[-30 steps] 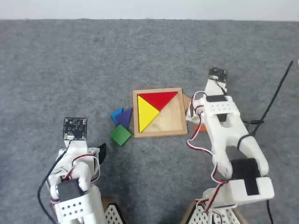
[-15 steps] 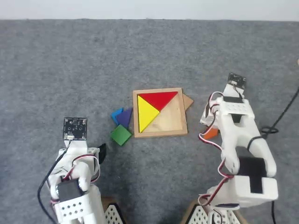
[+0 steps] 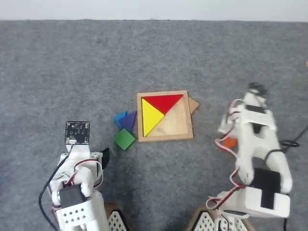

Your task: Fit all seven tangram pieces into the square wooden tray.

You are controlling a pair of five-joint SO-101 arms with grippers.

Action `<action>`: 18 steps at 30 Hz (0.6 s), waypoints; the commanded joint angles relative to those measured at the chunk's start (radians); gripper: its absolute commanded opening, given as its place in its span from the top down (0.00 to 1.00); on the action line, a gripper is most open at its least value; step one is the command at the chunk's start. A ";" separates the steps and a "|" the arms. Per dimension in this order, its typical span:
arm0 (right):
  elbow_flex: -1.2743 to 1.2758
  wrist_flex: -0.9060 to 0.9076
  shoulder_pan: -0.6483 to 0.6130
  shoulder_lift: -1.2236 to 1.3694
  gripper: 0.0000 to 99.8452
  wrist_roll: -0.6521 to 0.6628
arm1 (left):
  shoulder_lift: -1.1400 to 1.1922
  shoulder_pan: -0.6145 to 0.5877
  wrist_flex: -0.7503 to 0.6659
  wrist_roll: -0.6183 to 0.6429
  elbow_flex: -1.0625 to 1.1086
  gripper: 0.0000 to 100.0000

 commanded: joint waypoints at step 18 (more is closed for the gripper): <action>-0.244 0.271 0.143 -0.122 0.79 0.273 | -0.021 0.000 0.003 0.005 -0.012 0.70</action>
